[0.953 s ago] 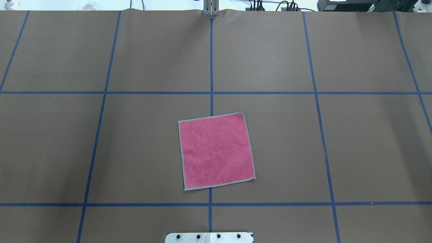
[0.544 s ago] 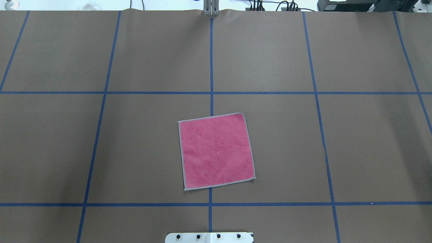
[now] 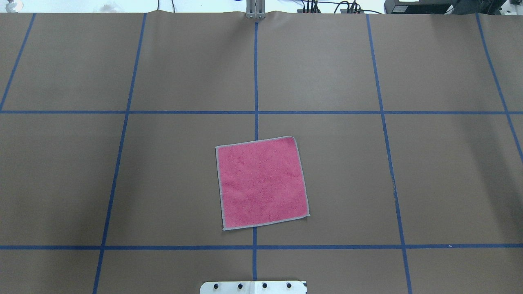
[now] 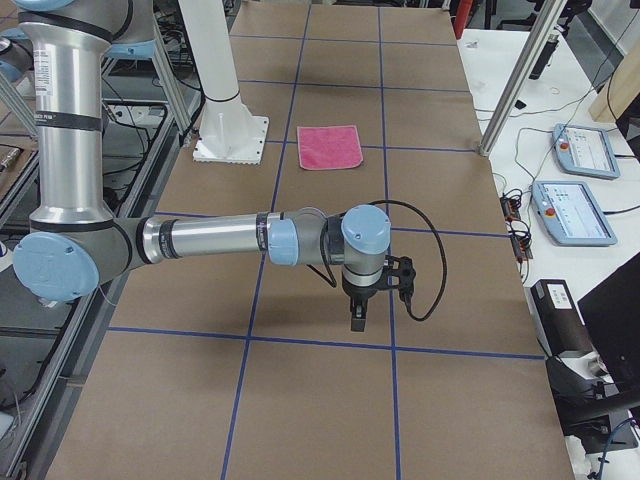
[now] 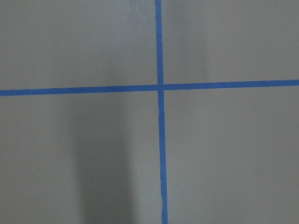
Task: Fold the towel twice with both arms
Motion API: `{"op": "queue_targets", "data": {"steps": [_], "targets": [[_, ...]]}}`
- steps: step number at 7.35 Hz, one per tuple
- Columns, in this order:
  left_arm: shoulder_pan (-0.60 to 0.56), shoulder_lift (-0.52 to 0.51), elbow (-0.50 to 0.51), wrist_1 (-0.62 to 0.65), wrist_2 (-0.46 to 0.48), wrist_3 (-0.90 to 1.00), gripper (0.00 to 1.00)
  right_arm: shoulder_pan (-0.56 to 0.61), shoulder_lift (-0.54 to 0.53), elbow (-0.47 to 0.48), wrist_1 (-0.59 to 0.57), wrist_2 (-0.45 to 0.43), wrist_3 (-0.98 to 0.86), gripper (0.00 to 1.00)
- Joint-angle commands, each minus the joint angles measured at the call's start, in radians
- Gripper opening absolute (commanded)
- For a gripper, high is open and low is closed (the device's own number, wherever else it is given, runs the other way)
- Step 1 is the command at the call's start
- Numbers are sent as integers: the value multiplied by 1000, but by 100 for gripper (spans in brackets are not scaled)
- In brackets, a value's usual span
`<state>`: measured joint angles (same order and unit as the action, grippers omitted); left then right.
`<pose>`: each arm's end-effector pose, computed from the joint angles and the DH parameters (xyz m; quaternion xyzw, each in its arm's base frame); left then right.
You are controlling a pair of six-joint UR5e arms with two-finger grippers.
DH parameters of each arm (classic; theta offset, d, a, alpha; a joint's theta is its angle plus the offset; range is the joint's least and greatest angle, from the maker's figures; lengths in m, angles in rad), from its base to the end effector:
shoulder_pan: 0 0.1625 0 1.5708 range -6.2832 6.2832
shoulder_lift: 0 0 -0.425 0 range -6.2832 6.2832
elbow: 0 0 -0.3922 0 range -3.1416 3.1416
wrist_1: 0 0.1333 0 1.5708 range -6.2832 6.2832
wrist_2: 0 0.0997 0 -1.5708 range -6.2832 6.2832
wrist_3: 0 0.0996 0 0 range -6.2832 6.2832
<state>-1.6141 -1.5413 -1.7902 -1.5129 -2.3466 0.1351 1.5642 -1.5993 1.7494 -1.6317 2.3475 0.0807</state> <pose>-0.0843 -0.4776 0.5706 0.0944 0.3705 0.0673 0.9216 0.0603 -0.4817 0.5906 0.0247 -0.3797 0.0174 0.9246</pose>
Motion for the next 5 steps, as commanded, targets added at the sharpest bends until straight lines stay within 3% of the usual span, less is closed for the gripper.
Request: {"op": "queue_targets", "data": {"steps": [1, 3, 4, 5], "targets": [[110, -77, -95, 10, -30, -233, 100, -18, 120, -5, 1, -8, 5, 100], [250, -168, -130, -9, -78, -555, 100, -27, 131, -42, 25, 10, 48, 100], [323, -213, -123, -10, -112, -789, 100, -44, 130, -51, 53, 66, 103, 100], [461, -270, -130, -80, -112, -991, 100, -79, 140, -45, 84, 114, 267, 100]]}}
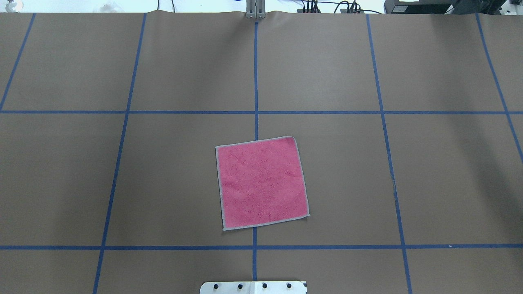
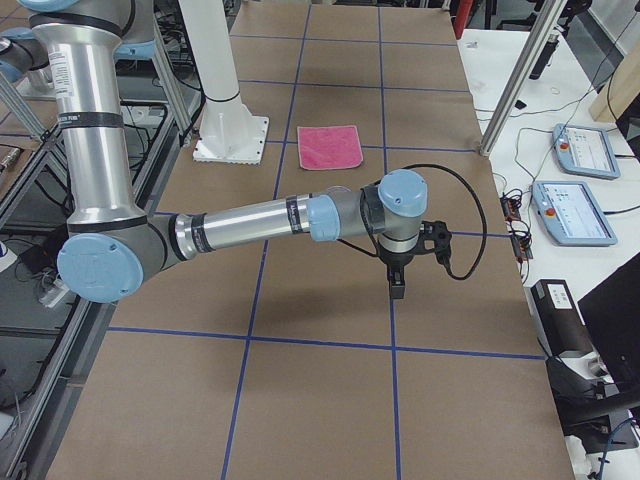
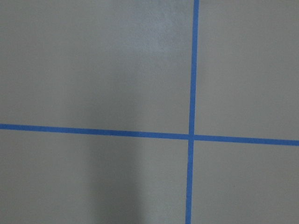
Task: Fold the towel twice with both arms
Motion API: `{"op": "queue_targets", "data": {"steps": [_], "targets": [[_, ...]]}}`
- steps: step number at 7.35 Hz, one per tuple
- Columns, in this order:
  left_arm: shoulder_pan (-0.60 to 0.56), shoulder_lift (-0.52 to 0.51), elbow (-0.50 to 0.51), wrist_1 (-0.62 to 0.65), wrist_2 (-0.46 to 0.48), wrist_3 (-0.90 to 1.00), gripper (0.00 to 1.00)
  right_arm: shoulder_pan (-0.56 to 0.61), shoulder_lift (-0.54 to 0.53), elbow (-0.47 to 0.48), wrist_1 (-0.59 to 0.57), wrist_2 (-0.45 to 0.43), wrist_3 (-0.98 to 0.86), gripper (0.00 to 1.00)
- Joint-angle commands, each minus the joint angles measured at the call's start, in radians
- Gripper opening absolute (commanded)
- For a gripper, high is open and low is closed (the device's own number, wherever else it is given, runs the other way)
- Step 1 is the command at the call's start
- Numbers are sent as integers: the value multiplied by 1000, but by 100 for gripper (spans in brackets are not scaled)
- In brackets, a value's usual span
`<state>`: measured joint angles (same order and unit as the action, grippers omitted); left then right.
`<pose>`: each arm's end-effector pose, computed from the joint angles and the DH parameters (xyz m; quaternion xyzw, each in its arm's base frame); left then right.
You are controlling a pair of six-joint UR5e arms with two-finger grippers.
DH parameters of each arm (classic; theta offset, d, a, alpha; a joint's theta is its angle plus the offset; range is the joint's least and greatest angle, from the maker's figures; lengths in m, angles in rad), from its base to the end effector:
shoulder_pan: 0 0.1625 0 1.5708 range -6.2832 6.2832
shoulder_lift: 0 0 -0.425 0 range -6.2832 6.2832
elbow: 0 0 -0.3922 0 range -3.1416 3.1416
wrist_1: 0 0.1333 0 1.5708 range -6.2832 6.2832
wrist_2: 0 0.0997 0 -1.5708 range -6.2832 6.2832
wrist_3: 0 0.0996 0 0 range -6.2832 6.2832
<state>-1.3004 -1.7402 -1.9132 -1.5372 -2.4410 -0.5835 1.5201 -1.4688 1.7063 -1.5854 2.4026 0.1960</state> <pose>0.0869 -0.5276 0.4005 0.0259 0.4617 -0.0388 0.8858 0.0324 -0.5389 0.5364 0.0516 -0.4110 0.0212 0.9099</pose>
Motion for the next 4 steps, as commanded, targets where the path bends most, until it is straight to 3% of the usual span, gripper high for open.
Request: {"op": "queue_targets", "data": {"steps": [1, 3, 4], "targets": [[255, -111, -7, -140, 32, -482, 100, -107, 10, 1, 129, 58, 301, 100], [489, -148, -21, -318, 248, -811, 100, -232, 10, -1, 385, 56, 591, 100], [588, -182, -29, -325, 337, -903, 100, -285, 10, 9, 468, 59, 630, 100]]}}
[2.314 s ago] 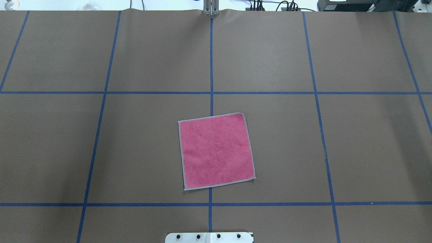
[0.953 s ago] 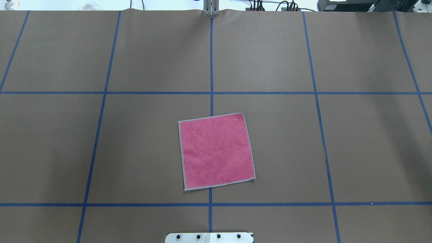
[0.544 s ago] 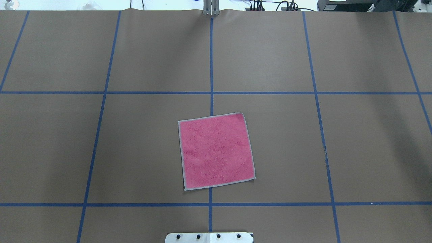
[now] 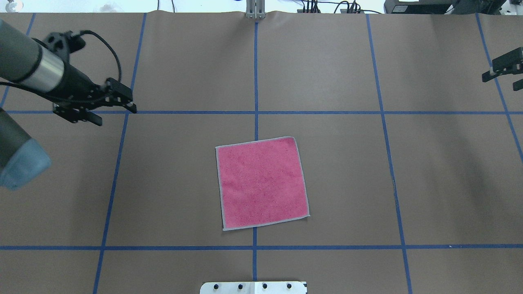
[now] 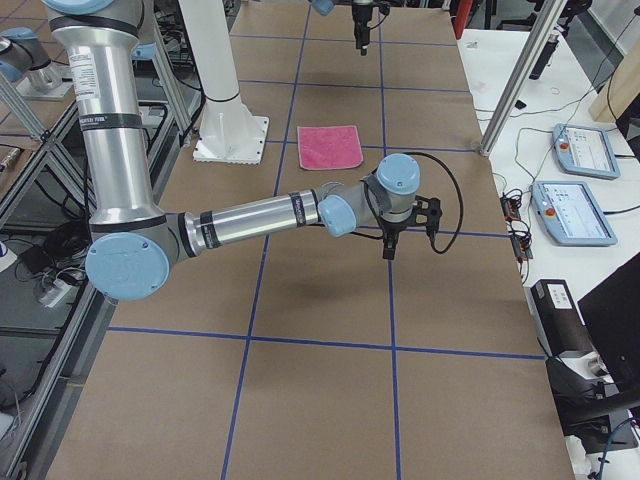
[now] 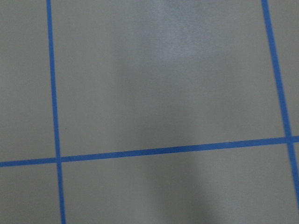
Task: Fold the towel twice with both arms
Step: 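Move the left gripper to the pink towel's edge while the right gripper approaches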
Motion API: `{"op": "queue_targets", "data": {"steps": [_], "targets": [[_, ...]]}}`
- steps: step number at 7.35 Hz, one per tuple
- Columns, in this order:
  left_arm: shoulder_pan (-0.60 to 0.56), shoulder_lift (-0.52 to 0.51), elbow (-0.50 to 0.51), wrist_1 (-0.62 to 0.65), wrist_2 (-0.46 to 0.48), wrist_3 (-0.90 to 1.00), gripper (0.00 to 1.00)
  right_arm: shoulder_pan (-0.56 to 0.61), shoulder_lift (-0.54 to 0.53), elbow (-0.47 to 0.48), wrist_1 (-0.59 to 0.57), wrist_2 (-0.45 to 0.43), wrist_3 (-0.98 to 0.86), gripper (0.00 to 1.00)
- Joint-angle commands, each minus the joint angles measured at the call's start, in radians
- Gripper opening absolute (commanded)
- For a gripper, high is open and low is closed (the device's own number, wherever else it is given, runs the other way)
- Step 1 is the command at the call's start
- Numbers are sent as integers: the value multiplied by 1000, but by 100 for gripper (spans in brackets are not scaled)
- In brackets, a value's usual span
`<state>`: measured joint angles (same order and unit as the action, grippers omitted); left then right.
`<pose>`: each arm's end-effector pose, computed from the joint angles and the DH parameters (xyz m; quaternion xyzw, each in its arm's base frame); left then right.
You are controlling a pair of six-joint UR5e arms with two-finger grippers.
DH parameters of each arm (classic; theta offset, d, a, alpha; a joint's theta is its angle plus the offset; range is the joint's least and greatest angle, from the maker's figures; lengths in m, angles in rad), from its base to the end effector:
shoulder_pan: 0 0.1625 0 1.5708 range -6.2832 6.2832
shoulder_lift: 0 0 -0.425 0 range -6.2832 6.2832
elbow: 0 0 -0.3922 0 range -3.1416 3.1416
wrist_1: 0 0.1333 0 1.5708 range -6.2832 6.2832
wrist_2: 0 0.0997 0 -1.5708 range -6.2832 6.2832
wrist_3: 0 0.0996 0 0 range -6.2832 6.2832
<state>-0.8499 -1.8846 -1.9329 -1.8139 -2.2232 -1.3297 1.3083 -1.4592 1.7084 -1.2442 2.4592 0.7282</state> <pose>0.3153 -0.4692 0.2901 -0.0275 0.5082 -0.1189 0.8526 -0.0874 -0.5411 0.4865 0.0297 -0.4844 0.0811 0.8706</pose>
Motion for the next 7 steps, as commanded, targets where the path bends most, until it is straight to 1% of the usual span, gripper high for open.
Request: {"op": "queue_targets", "data": {"steps": [1, 2, 3, 4, 5, 7], "targets": [[232, -69, -9, -50, 201, -222, 100, -151, 2, 20, 211, -5, 246, 99], [327, -100, -8, -53, 286, -309, 100, -220, 2, 20, 329, -34, 384, 99], [392, -111, -8, -59, 350, -340, 100, -287, 2, 19, 409, -77, 452, 99], [455, -110, 0, -130, 406, -380, 99, -364, 2, 17, 442, -139, 473, 99], [507, -110, 6, -171, 454, -410, 99, -415, 2, 17, 468, -179, 509, 98], [566, -113, 40, -177, 499, -413, 99, -486, 2, 22, 557, -183, 610, 98]]}}
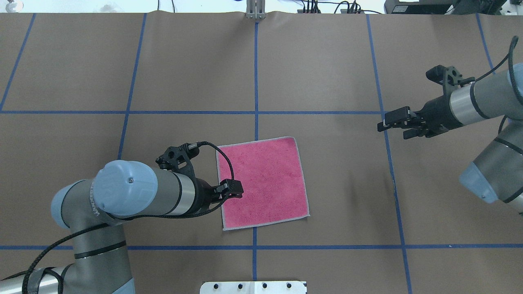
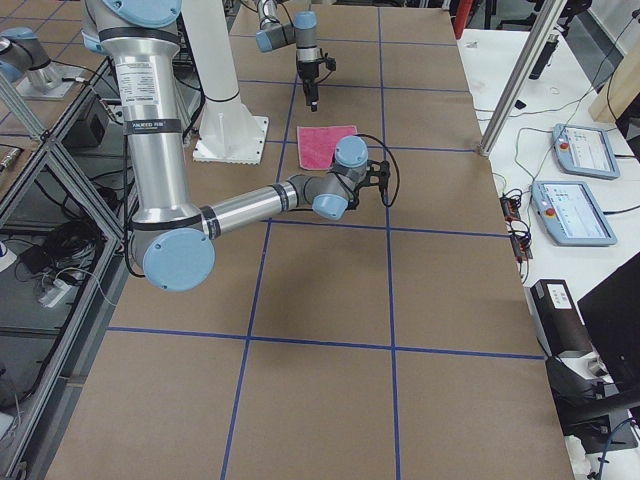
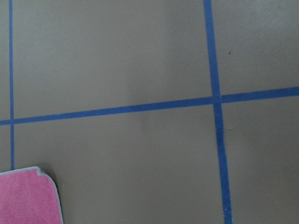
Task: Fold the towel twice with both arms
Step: 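Move the left gripper to the pink towel's edge while the right gripper approaches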
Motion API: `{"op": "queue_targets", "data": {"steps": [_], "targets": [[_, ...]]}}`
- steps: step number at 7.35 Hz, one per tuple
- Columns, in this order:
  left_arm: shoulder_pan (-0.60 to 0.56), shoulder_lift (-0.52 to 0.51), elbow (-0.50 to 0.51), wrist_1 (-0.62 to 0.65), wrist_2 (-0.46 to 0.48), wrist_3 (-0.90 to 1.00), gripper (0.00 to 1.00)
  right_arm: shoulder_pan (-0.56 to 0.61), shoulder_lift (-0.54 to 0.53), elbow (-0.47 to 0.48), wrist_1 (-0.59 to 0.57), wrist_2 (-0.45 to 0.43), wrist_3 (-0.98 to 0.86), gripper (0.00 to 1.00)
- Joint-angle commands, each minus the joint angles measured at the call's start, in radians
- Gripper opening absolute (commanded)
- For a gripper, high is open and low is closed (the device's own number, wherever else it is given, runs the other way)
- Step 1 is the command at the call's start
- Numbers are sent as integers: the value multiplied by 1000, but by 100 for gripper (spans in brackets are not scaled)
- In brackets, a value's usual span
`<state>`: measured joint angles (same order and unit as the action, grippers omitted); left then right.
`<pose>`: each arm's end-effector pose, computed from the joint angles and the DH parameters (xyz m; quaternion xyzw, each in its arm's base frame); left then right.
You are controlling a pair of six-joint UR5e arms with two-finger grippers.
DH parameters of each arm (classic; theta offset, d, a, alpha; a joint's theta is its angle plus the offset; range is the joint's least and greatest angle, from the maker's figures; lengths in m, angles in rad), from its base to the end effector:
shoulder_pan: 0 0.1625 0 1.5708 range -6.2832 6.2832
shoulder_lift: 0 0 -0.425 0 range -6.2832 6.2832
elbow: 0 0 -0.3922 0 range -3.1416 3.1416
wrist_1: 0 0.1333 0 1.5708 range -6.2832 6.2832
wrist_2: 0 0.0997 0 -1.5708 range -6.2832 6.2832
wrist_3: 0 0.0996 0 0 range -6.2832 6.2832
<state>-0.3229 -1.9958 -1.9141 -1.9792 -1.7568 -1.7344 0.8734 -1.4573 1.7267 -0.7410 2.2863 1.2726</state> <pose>0.5192 -0.2949 0.2227 -0.0330 0.5570 -0.1495 0.8163 -0.2937 -0.4564 0.4257 0.0217 -0.5728 0.0512 0.8178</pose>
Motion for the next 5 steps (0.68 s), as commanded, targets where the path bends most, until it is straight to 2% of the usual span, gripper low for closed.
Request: {"op": "queue_targets", "data": {"steps": [1, 3, 5], "targets": [[39, -1, 33, -12, 33, -7, 99, -79, 15, 5, 58, -11, 94, 98], [39, -9, 46, -13, 33, -2, 99, -138, 58, 8, 58, -14, 172, 98], [39, -12, 81, -32, 33, -1, 98, -239, 109, 10, 58, -108, 261, 98]]}}
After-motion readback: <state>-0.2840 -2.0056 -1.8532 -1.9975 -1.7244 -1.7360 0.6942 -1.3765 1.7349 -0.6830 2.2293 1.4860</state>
